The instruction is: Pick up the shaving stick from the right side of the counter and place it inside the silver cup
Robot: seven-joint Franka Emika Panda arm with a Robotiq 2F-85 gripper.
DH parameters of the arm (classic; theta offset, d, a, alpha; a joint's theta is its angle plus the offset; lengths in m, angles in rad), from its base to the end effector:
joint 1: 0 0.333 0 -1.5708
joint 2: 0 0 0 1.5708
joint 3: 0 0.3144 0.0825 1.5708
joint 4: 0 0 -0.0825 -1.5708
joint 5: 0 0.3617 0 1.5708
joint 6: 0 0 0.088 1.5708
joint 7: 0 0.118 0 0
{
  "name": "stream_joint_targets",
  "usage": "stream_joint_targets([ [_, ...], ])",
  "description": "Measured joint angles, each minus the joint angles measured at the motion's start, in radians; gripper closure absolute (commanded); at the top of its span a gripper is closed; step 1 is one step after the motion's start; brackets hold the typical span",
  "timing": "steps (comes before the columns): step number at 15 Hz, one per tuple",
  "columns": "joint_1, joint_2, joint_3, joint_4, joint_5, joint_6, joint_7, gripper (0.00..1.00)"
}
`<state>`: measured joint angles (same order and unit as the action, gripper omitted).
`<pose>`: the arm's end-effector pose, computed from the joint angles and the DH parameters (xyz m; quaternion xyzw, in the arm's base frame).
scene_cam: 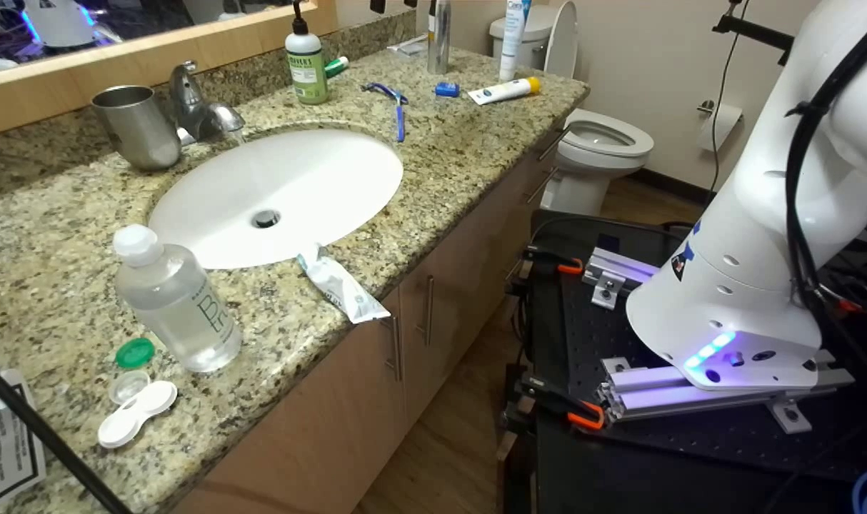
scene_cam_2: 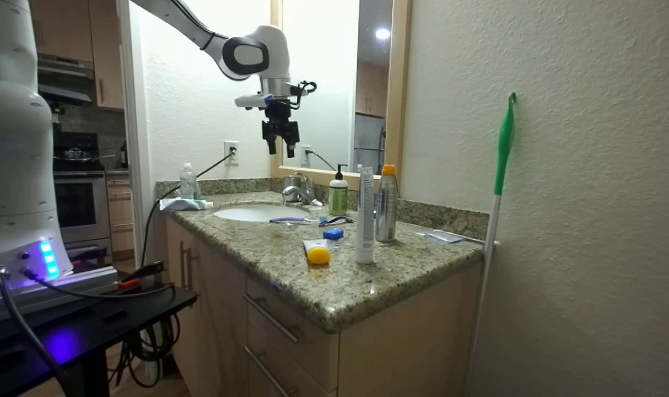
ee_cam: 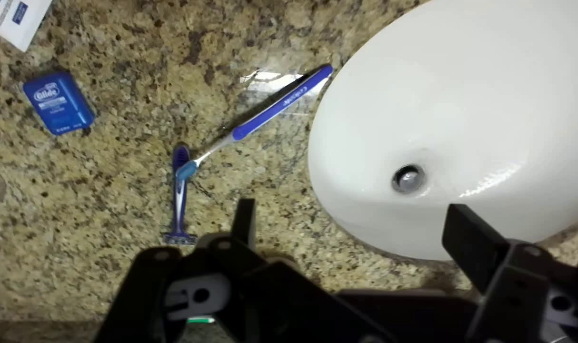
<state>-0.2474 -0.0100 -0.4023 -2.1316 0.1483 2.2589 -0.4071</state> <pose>0.4284 -0.3194 0.4243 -0.9823 0.1632 -0.0900 0.0195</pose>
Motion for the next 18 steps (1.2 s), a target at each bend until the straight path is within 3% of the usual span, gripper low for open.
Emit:
stream_joint_targets([
  [2, -0.046, 0.083, -0.014, 0.051, 0.131, -0.014, -0.018, 0.0],
  [4, -0.064, 0.138, -0.014, 0.09, 0.183, -0.03, -0.019, 0.0],
  [8, -0.074, 0.166, 0.003, 0.109, 0.166, -0.019, 0.034, 0.0],
  [15, -0.152, 0.411, 0.035, 0.246, 0.163, 0.128, 0.139, 0.0],
  [18, -0.163, 0.433, 0.051, 0.259, 0.157, 0.131, 0.147, 0.0],
])
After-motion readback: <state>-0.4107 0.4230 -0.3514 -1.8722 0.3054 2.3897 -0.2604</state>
